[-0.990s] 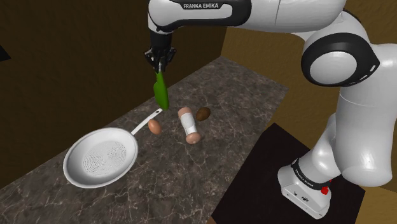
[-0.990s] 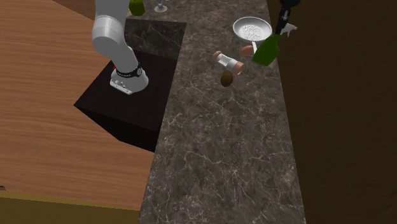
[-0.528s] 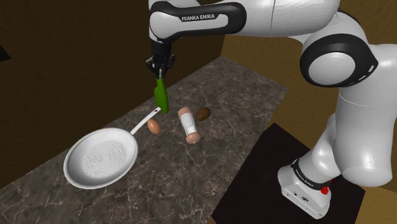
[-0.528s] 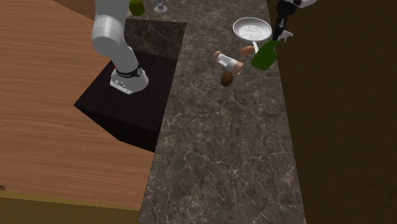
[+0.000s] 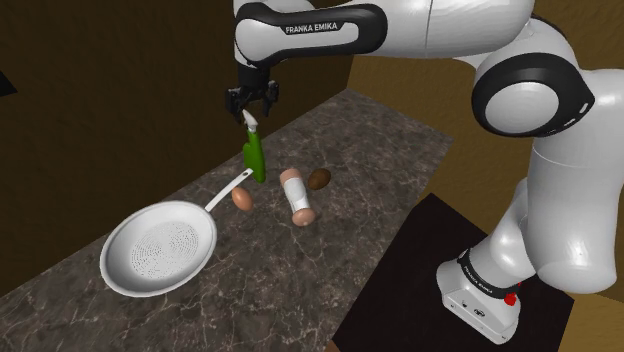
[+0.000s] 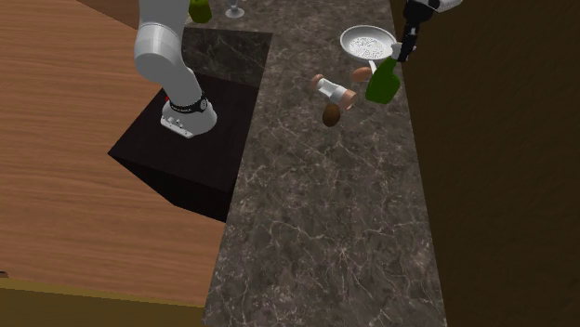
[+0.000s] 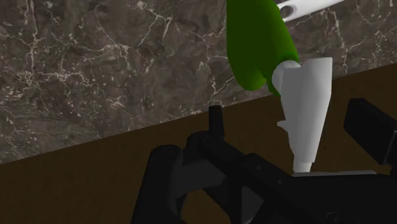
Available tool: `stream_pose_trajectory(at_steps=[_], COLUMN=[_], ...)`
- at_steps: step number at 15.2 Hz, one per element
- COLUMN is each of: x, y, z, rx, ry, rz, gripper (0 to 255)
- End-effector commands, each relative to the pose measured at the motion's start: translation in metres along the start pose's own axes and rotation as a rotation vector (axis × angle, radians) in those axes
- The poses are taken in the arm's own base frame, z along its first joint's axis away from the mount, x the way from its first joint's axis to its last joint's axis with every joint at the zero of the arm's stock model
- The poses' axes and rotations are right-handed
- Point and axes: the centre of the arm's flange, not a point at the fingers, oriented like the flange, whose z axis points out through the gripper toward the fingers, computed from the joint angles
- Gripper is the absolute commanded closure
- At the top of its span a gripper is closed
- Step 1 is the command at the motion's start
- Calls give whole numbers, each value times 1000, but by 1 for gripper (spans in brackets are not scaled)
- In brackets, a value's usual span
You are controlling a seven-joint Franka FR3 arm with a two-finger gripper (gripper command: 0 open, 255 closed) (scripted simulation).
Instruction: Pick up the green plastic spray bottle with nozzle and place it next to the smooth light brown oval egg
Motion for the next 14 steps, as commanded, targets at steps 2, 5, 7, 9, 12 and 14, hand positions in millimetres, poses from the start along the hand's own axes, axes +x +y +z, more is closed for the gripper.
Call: stream_pose_trajectory(at_steps=[2, 5, 7, 9, 12, 14], x=[0, 0, 0, 0, 0, 0], y=[0, 0, 0, 0, 0, 0], z=[0, -26, -50, -50, -50, -50], rx=[0, 0, 0, 0, 0, 0], ry=[0, 0, 0, 0, 0, 0], rz=[0, 0, 0, 0, 0, 0], gripper=[0, 0, 0, 0, 0, 0])
